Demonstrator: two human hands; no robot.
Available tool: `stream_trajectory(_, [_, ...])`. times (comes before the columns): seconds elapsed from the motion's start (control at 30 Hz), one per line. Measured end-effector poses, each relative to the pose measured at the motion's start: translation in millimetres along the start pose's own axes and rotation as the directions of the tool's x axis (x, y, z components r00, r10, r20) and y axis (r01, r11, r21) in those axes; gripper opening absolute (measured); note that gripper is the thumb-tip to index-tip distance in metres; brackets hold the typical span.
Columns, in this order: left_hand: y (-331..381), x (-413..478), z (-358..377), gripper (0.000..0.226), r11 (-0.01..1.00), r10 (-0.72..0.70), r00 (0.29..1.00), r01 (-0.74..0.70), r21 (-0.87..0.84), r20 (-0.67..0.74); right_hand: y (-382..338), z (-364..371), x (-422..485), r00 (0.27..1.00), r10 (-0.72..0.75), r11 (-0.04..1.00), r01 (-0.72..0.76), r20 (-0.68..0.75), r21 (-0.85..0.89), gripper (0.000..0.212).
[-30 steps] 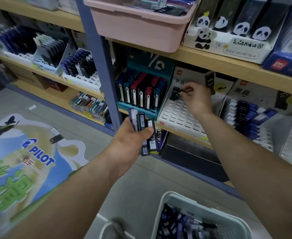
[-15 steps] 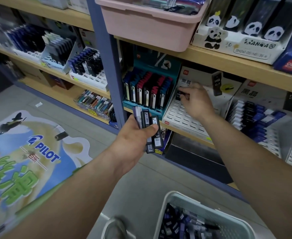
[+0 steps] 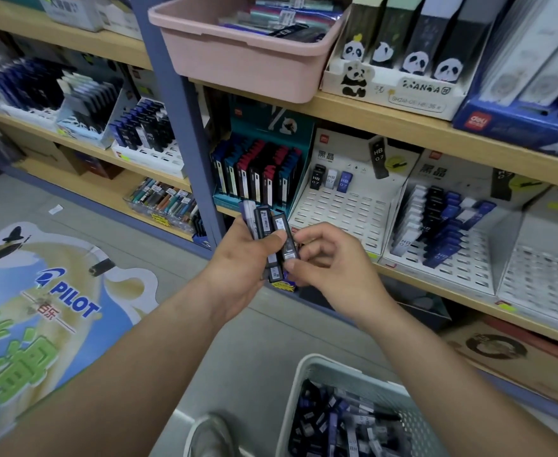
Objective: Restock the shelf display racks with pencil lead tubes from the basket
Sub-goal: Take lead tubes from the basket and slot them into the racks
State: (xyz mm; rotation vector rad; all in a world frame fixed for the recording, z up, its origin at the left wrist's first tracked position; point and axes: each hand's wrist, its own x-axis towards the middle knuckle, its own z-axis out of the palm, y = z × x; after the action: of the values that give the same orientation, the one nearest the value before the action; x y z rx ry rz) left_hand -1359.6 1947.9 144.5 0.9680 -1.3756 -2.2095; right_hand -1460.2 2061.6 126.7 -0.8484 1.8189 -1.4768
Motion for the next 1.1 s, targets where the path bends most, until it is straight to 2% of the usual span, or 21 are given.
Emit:
stream_trajectory(0.13, [-1.6,2.2,3.5,0.014,1.000,0.019,0.999,-0.017,0.024,-0.051,-3.4,-13.6,-2.7,0.996,0.036,0.991,-0.025,-0.083,0.132,0.025])
stream_trajectory(0.33, [-1.9,4.0,8.2,0.004,0.998,-0.006,1.000,0.008,0.062,-0.025,3.3,-38.1,0.9,0.985,0.022,0.999,-0.013,-0.169,0.051,0.019])
stream_trajectory(0.47, [-8.0,3.4,11.2,0.017,0.985,-0.013,1.000,0.009,0.175,0.021,4.8,-40.7,5.8,0.979,-0.037,0.998,0.047,-0.201,0.043,0.013])
stream_trajectory(0.67, [-12.4,5.6,11.9,0.026,0.943,0.018,1.000,-0.025,0.332,0.024,6.2,-45.1,13.1,0.980,-0.047,0.995,0.062,-0.192,0.073,0.034])
stream_trajectory(0.77, [-13.0,6.5,11.5,0.024,0.943,0.024,1.000,-0.025,0.333,0.009,5.5,-46.1,19.2,0.976,0.004,0.990,0.026,-0.216,0.136,0.037])
stream_trajectory(0.9, [-13.6,9.5,5.4,0.019,0.954,0.020,1.000,-0.019,0.300,-0.002,1.6,-47.9,31.5,0.969,0.039,0.977,0.014,-0.242,0.211,0.026])
stream_trajectory(0.97, [-13.5,9.7,1.7,0.017,0.961,0.011,1.000,-0.005,0.275,-0.021,-0.9,-53.8,43.9,0.955,0.007,0.989,0.038,-0.297,0.145,0.020])
stream_trajectory(1.03, [-13.1,10.0,-2.7,0.020,0.965,-0.006,0.999,0.015,0.261,-0.034,0.9,-59.4,64.9,0.926,-0.095,0.995,0.087,-0.365,-0.038,0.016])
stream_trajectory(1.1, [-12.5,10.5,-6.0,0.022,0.968,-0.013,0.999,0.021,0.249,-0.033,6.1,-61.9,90.9,0.897,-0.225,0.960,0.138,-0.382,-0.242,0.014])
